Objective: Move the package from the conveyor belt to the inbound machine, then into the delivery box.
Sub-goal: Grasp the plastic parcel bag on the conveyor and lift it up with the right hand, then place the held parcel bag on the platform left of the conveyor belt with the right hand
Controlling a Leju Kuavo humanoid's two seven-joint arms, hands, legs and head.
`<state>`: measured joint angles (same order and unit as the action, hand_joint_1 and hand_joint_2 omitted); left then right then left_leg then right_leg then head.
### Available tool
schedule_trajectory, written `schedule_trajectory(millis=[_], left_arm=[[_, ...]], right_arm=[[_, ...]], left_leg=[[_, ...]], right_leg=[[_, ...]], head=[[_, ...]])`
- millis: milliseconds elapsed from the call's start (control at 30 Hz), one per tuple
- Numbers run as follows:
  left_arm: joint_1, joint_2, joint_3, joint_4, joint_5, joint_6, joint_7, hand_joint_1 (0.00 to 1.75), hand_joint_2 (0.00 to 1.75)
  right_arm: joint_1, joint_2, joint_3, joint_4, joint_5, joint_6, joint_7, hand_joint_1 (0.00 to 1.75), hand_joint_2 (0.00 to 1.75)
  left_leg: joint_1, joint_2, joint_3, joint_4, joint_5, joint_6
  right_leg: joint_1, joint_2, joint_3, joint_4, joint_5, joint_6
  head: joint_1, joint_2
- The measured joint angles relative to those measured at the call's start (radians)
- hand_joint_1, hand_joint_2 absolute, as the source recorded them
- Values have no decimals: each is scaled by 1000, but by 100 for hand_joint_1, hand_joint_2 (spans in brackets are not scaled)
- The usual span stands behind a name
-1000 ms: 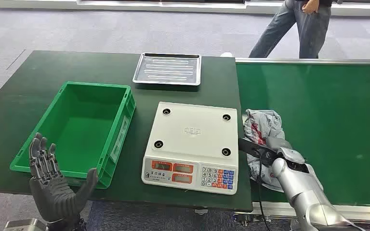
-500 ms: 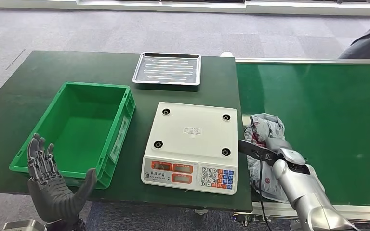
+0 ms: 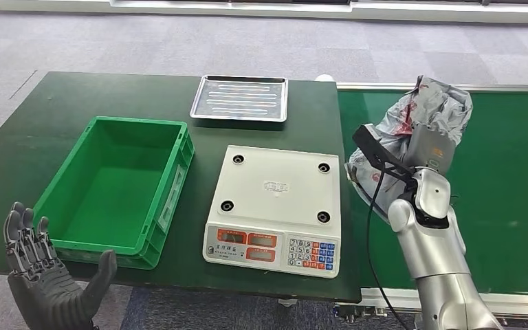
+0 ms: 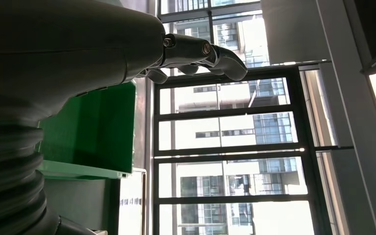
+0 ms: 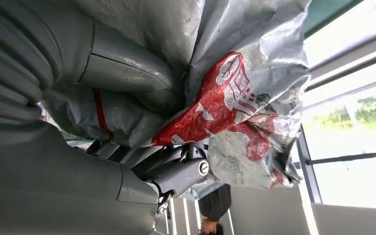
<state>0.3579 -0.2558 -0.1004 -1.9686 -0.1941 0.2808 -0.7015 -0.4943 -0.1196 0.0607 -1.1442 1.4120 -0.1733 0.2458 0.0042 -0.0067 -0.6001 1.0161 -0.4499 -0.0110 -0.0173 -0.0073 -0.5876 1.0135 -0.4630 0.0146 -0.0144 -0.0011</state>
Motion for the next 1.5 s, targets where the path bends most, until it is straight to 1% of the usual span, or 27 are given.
schedule_trajectory(millis=[133,200,233,333,367,400,433,567,600,633,667,700,733,767,800,833,900,967,1033,1167,1367,1500], left_arm=[[4,-2,1,-4,0,0,0,0,175],[4,-3,2,-5,0,0,0,0,175],[5,-3,2,-5,0,-1,0,0,175],[0,-8,2,-1,-2,0,0,0,175],[-5,-9,2,3,-4,2,0,0,175],[-12,-11,1,8,-6,4,0,0,175],[-22,-12,1,14,-8,8,0,0,175],[-56,-14,-1,35,-15,22,7,0,175],[-62,-14,-1,39,-16,20,9,0,175],[-67,-14,-1,42,-16,15,12,0,175],[-73,-14,-1,45,-14,6,14,0,175],[-81,-14,-2,50,-12,-7,15,0,175],[-93,-13,-2,56,-8,-20,17,0,175],[-107,-13,-4,65,-4,-32,17,0,175],[-122,-12,-8,76,-1,-38,17,0,175],[-135,-12,-13,85,1,-40,17,0,175],[-147,-10,-24,99,5,-38,17,0,175],[-148,-8,-28,108,11,-34,17,0,175],[-147,-5,-29,114,17,-33,14,0,175],[-147,1,-31,125,24,-33,9,0,175],[-145,8,-31,134,27,-29,4,0,175],[-145,13,-31,138,27,-24,2,0,175]], right_arm=[[8,5,-12,-38,1,-2,-2,175,175],[13,8,-17,-53,7,-48,-9,175,175],[17,12,-22,-66,15,-114,-20,175,175],[30,44,-44,-162,44,-395,-94,175,175],[32,60,-49,-207,53,-458,-125,175,175],[32,78,-52,-252,64,-497,-155,175,175],[30,97,-53,-290,75,-516,-177,175,175],[15,171,-47,-383,91,-517,-214,175,175],[6,185,-37,-389,72,-492,-224,175,175],[-5,196,-23,-388,46,-446,-236,175,175],[-19,208,-3,-376,19,-373,-247,175,175],[-40,223,24,-339,-3,-288,-255,175,175],[-70,246,59,-265,-19,-208,-254,175,175],[-103,273,97,-162,-30,-149,-249,175,175],[-133,303,135,-45,-40,-129,-242,175,175],[-154,331,168,70,-50,-146,-235,175,175],[-176,374,213,244,-65,-229,-230,175,175],[-202,399,236,361,-72,-277,-227,175,175],[-226,413,248,439,-74,-280,-225,175,175],[-253,428,265,534,-75,-273,-218,0,175],[-265,434,276,584,-71,-272,-206,0,175],[-273,438,278,603,-88,-268,-230,0,175]], left_leg=[[0,0,0,0,0,0],[0,0,0,0,0,0],[0,0,0,0,0,0],[0,0,0,0,0,0],[0,0,0,0,0,0],[0,1,0,0,0,-1],[0,1,1,0,-1,-1],[0,2,1,-1,-1,-2],[0,2,1,-1,-1,-2],[0,2,-1,-1,-1,-3],[0,3,-3,-1,-1,-4],[0,5,-4,-2,-2,-5],[1,8,-4,-2,-2,-6],[1,13,0,-2,-3,-7],[2,16,4,-2,-2,-7],[2,16,6,-2,0,-7],[3,8,4,-2,5,-7],[4,0,0,-2,7,-8],[5,0,-1,-2,7,-9],[5,1,-3,-2,6,-9],[4,1,-3,-2,6,-9],[4,1,-3,-2,7,-9]], right_leg=[[0,0,0,0,0,0],[0,0,0,0,0,0],[0,0,0,0,0,0],[0,0,0,0,0,0],[0,1,0,0,0,0],[1,2,0,0,0,0],[2,3,0,0,0,0],[3,4,0,0,-1,-1],[3,4,0,0,-1,-1],[3,4,1,0,0,-1],[3,5,1,0,-1,-2],[3,7,2,0,0,-3],[3,10,2,0,0,-4],[4,13,2,0,1,-5],[4,16,1,0,2,-6],[5,16,1,0,3,-7],[6,9,-1,0,5,-7],[7,2,-2,0,5,-7],[7,1,-3,0,5,-7],[7,3,-5,0,5,-7],[7,4,-5,0,5,-7],[7,4,-5,0,5,-7]], head=[[0,0],[0,0],[0,0],[0,0],[0,0],[0,0],[0,0],[0,0],[0,0],[0,0],[0,0],[0,0],[0,0],[0,0],[0,0],[0,0],[0,0],[0,0],[0,0],[0,0],[0,0],[0,0]])
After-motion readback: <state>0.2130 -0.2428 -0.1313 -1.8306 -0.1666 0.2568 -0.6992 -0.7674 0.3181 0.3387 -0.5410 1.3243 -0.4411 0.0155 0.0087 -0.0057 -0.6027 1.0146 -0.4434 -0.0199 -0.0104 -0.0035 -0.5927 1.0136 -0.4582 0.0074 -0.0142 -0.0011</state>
